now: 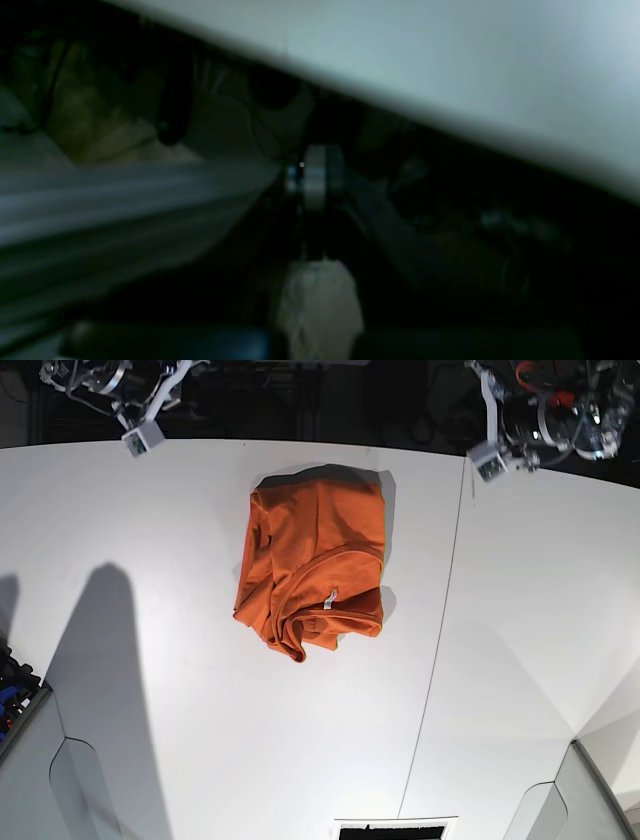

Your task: Layout the t-shirt on the table in an organized manner, then fold the t-shirt properly

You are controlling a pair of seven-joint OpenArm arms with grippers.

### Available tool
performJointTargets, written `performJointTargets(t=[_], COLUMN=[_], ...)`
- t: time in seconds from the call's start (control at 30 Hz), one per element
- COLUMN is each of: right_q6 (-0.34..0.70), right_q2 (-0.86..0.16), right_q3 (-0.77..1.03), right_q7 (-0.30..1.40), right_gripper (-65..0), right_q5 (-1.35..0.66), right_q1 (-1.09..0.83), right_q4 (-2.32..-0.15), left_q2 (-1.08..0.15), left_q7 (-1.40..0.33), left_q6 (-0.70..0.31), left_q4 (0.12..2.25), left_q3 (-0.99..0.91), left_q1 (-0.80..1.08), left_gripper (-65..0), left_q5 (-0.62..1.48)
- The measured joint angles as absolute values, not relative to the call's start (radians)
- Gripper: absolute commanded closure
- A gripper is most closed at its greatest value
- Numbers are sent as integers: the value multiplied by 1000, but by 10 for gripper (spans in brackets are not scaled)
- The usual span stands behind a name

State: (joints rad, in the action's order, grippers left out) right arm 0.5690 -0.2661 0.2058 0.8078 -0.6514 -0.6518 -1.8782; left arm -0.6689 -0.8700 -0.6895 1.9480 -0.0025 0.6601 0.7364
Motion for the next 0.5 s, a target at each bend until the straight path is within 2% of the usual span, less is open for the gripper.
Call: performJointTargets(t=[0.17,0.23,0.37,0.5], right_q6=[570,570,552,538], right_q2=[-327,-349,-366,-366], right_q3=[115,53,-73,-193], right_q7=[784,747,691,690], right_gripper=[0,0,0,0], right_q5=[-543,-487,-395,-377], right_q1=[-716,-720,-676,-553], right_q4=[-1837,-1784,-1603,-1349], left_q2=[-669,-657,-591,-519], left_q7=[-710,-701,-686,-653], left_q6=[-690,-689,-692,-665], left_q4=[1821,1731,1501,1242], left_q3=[74,128,242,350], left_q1=[743,736,680,561], left_gripper=[-137,-137,-137,-137], left_q5=[554,490,393,314])
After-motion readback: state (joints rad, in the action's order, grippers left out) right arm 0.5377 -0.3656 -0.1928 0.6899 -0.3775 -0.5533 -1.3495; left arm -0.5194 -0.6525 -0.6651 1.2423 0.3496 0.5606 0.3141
